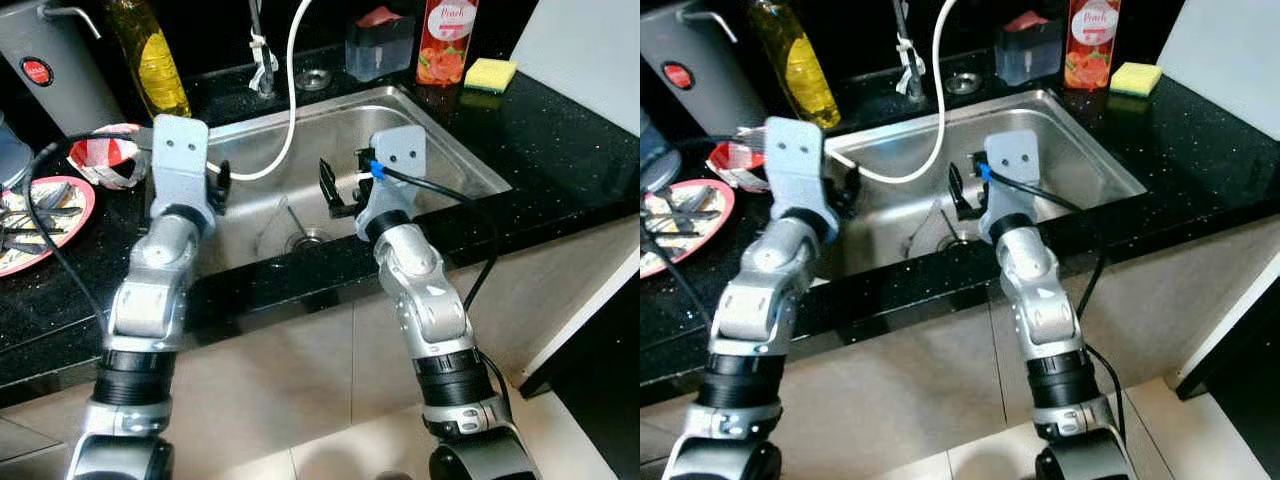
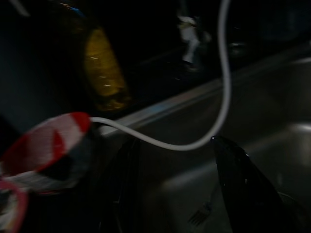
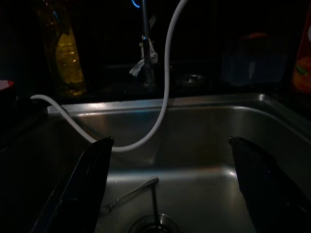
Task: Kitchen organization
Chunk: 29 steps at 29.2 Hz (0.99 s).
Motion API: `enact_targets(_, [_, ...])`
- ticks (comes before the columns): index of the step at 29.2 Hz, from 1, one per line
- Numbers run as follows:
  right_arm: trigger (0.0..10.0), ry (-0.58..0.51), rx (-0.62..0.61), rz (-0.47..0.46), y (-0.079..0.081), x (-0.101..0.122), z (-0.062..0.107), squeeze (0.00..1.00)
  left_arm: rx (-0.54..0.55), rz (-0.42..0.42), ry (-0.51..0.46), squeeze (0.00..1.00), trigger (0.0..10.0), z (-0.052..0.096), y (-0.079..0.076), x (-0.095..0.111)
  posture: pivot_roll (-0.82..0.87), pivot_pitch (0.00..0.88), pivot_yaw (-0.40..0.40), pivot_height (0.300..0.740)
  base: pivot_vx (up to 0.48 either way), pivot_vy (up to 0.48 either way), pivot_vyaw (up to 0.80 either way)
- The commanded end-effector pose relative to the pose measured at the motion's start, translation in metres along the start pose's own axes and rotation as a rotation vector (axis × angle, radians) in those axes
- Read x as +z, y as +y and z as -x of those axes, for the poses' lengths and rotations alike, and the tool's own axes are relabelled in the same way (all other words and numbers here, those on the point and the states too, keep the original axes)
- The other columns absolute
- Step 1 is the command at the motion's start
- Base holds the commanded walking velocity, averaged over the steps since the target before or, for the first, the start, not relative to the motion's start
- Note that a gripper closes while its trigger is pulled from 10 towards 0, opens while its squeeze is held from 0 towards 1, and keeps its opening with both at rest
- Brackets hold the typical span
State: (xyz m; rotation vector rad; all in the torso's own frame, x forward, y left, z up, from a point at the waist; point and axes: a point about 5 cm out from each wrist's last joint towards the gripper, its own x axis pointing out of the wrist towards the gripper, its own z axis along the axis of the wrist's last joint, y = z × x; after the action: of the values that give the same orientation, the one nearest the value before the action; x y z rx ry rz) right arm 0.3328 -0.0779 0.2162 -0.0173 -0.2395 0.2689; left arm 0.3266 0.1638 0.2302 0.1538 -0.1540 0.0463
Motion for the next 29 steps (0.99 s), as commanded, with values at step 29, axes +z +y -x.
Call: enact_targets(29, [10.0, 0.05, 0.078, -0.022, 0.021, -0.014, 0.0, 0.0, 0.985, -0.068, 0.55, 0.0, 10.0, 0.126, 0.097, -0.092, 0.08, 0.028, 0.109, 0.74, 0.0, 0.0, 0.0])
